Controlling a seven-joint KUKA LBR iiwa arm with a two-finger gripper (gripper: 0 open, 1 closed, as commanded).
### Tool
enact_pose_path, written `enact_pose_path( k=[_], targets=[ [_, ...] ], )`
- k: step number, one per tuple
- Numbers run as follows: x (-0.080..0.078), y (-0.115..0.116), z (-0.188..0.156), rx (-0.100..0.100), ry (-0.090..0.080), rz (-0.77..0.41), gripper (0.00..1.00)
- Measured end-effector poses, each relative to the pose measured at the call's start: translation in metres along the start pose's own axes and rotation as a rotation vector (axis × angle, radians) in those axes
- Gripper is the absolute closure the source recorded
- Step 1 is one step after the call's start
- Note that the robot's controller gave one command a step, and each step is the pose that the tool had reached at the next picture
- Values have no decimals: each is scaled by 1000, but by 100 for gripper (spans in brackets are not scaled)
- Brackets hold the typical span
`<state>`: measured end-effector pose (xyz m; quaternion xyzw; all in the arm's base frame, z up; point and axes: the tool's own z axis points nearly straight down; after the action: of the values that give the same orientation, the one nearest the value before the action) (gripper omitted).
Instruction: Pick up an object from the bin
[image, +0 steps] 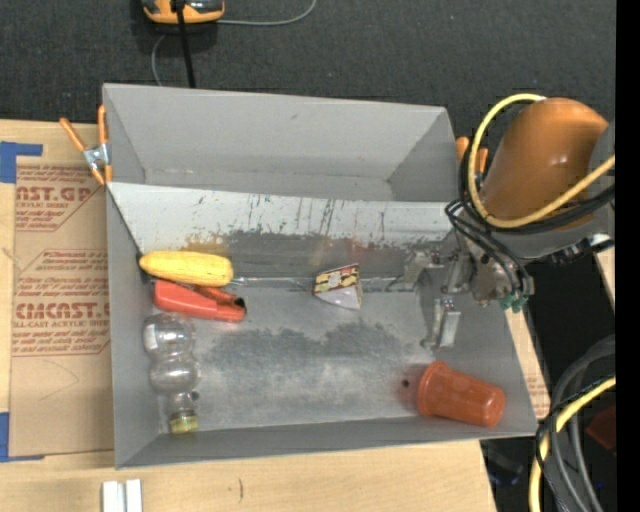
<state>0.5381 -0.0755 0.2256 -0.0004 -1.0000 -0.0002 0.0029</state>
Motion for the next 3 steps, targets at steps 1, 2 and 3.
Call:
enact_pose_path(
  k=[1, 2, 3],
  targets=[
    [-1, 0, -5, 1, -8, -2, 0],
    [3, -8, 9, 1, -15, -61, 0],
    [16, -41, 54, 2, -9, -309, 0]
  ],
)
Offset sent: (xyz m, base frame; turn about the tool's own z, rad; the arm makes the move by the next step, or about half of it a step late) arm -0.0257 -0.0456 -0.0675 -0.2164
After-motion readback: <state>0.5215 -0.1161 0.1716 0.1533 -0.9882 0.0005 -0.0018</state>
